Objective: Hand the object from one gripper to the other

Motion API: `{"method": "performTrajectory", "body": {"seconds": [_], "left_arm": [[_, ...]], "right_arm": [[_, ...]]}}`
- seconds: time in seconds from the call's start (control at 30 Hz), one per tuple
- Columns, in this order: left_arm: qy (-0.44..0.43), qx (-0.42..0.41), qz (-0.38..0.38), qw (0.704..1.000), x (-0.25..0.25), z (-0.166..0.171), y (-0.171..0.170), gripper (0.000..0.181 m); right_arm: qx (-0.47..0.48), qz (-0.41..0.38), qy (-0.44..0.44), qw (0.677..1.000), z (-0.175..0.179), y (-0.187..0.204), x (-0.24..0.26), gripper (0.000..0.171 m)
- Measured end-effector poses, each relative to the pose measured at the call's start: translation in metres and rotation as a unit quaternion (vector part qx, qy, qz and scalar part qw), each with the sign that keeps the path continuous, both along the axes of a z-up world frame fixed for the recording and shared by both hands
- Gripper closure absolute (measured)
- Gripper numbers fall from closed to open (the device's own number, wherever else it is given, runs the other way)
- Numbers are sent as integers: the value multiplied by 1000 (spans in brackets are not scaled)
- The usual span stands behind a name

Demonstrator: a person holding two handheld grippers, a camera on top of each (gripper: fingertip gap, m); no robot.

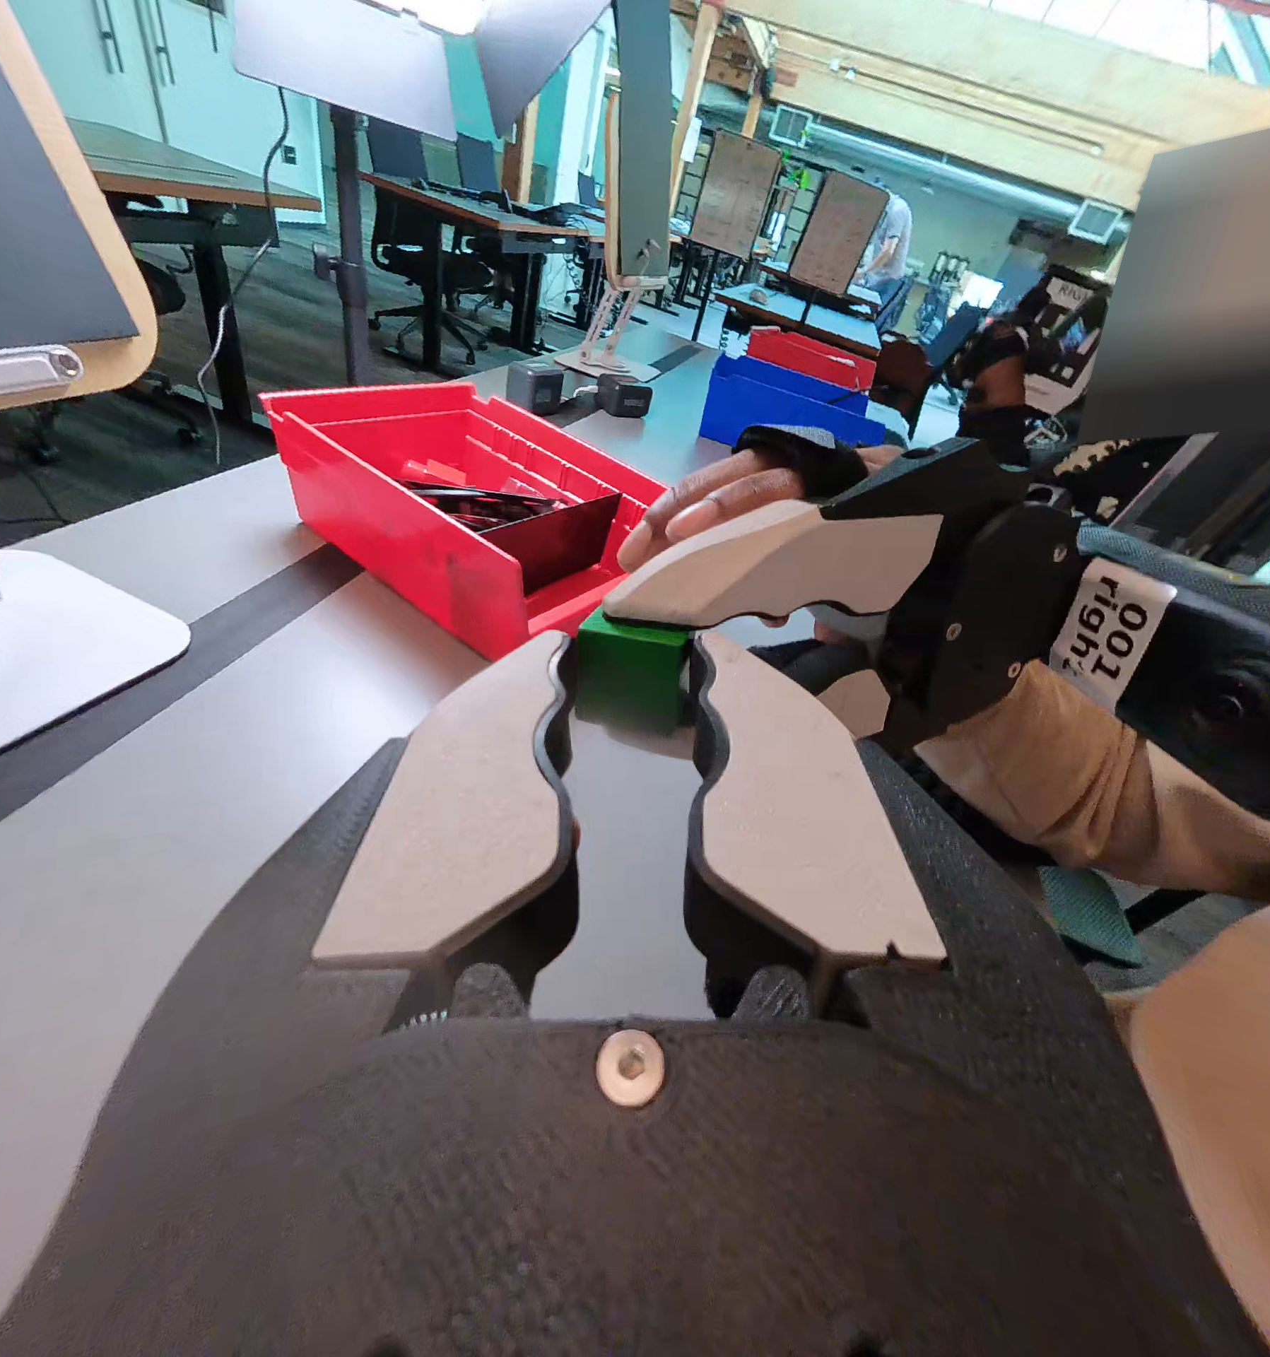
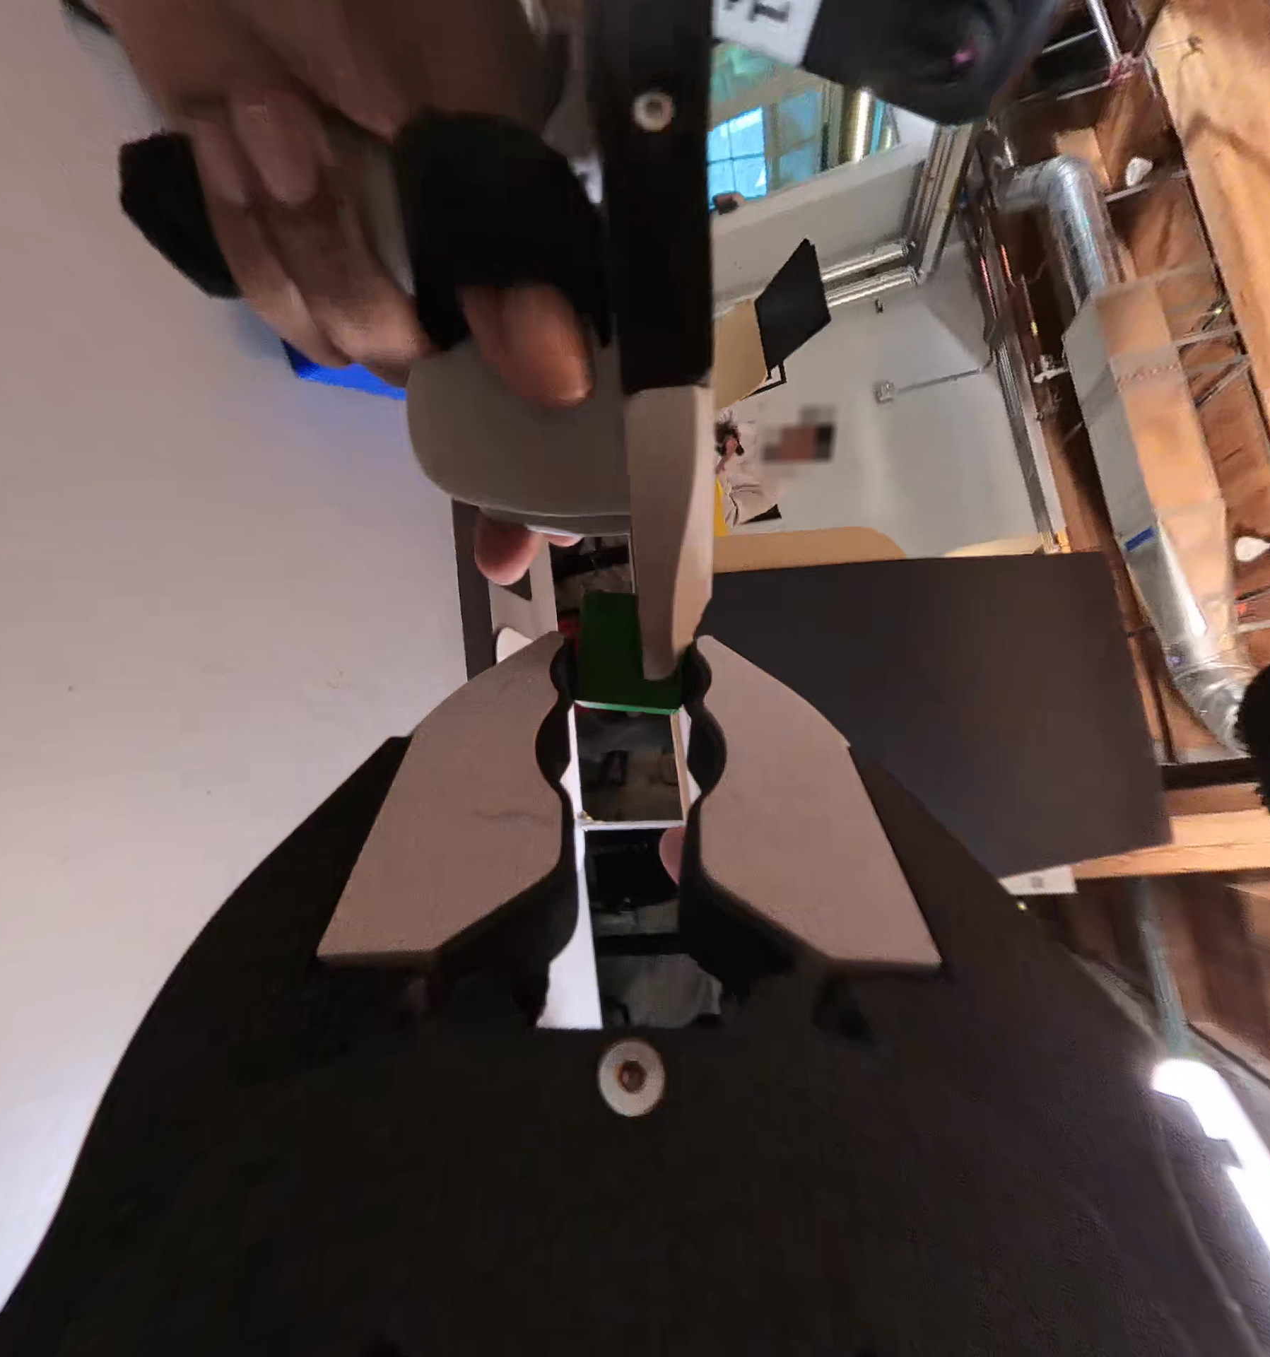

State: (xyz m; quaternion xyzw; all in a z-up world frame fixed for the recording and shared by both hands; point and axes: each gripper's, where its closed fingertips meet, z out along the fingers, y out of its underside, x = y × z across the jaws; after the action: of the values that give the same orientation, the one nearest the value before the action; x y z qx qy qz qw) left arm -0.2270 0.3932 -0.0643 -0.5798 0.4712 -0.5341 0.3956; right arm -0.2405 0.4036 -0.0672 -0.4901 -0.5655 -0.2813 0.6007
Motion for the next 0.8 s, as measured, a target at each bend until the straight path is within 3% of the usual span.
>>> {"method": "performTrajectory", "body": {"seconds": [0.07,0.17,0.27,0.33,0.37,0.47,0.57,0.8], "left_arm": [[-14,21,-16,1000,-3,4,-2,153],[-67,82,5,994,-11,21,3,152],[-153,99,23,983,-24,45,6,152],[-206,36,9,978,-28,58,4,153],[-238,-13,-8,971,-30,65,2,152],[-335,-174,-69,923,-37,85,-4,153],[-361,-255,-122,889,-34,88,-14,153],[-353,-258,-191,879,-26,88,-43,153]], "right_arm": [[6,7,2,1000,1,-1,-2,143],[-95,43,158,982,18,-9,0,133],[-223,99,351,904,43,-18,10,124],[-249,147,442,849,59,-22,12,127],[-239,165,465,836,65,-23,11,127],[-117,182,456,864,74,-28,-2,126],[44,149,378,913,82,-40,-16,130],[11,147,389,909,91,-48,-21,123]]}}
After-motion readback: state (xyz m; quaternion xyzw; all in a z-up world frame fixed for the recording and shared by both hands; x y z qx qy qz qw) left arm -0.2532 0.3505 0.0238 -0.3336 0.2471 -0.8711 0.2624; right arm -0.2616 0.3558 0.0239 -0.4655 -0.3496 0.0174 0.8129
